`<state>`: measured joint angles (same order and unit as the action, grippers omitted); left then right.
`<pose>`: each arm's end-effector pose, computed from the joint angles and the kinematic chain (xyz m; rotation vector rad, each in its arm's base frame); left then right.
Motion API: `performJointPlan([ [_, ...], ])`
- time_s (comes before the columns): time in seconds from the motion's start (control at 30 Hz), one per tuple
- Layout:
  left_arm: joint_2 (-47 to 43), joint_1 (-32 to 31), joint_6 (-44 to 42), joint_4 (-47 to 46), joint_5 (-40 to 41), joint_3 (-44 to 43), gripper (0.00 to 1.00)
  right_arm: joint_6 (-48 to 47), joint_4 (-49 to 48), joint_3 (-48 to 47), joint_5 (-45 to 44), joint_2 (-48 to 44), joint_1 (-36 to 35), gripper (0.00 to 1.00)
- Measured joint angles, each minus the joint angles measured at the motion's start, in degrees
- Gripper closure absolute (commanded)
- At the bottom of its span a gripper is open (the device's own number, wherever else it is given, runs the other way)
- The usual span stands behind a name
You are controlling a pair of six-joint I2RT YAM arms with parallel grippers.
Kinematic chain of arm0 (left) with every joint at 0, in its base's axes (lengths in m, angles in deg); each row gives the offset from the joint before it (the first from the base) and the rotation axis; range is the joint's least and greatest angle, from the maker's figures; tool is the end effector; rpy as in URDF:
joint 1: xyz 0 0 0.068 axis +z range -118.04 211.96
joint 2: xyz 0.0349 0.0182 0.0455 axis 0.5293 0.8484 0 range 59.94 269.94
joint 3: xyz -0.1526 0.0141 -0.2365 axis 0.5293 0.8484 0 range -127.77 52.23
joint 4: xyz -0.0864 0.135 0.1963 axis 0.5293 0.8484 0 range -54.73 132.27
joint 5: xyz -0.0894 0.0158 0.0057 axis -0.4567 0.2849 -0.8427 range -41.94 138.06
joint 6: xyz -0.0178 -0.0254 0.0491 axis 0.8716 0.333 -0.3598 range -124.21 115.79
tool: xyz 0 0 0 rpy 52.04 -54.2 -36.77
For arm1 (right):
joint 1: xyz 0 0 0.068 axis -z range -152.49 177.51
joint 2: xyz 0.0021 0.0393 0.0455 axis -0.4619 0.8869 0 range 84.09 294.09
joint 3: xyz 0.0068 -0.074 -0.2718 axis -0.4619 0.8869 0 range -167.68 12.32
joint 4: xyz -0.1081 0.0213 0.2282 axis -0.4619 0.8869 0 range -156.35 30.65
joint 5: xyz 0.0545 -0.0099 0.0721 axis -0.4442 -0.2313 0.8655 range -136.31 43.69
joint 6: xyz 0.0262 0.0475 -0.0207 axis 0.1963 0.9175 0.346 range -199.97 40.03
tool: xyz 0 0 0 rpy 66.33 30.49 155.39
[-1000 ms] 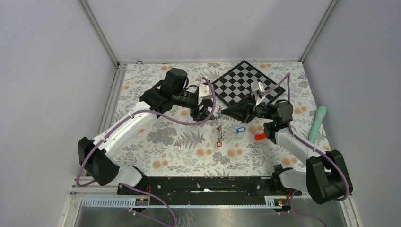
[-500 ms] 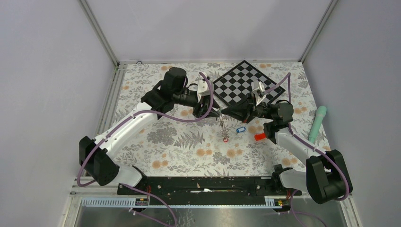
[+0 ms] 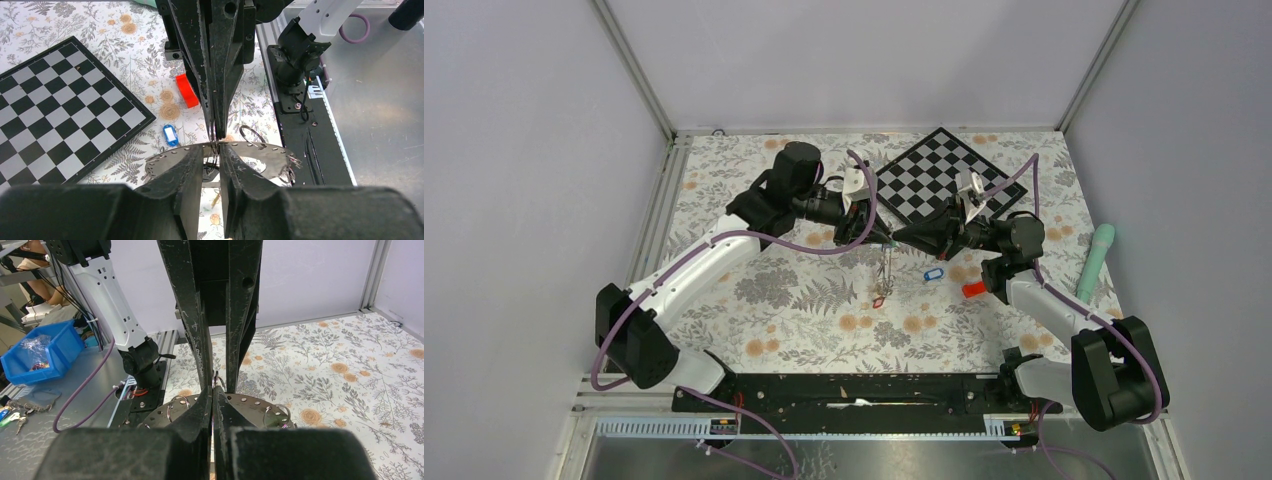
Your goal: Put the keys on the keyring
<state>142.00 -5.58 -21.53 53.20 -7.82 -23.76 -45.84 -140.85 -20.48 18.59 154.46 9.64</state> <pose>0.2269 -0.2179 0.3792 1.4333 1.3634 -1.1897 0.2031 0.1050 0.3293 -0.9889 1.0340 1.2807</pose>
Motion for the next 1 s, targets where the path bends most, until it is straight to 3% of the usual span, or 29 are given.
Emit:
performJointPlan([
  [0.47, 0.5, 0.0, 0.5, 0.0, -1.1, 0.0, 0.9, -1.0, 0.5, 0.0, -0.9, 0.0, 0.0, 1.0],
  [0.63, 1.4, 0.2, 1.2, 0.0, -1.8, -0.1, 1.0, -2.1, 1.6, 0.2, -0.9, 0.1, 0.2, 1.0],
  [0.73, 1.7, 0.2, 1.3, 0.1, -1.8, -0.2, 1.0, -2.6, 2.2, 0.3, -0.9, 0.1, 0.3, 1.0],
  [0.9, 1.8, 0.2, 0.6, 1.1, -1.2, -0.4, 1.0, -3.8, 3.1, 0.3, -1.0, 0.1, 0.3, 0.78],
  [1.0, 1.8, 0.2, -2.6, 5.8, 1.0, -1.8, 1.0, -5.3, 4.0, 0.3, -1.3, 0.0, 0.4, 0.7],
])
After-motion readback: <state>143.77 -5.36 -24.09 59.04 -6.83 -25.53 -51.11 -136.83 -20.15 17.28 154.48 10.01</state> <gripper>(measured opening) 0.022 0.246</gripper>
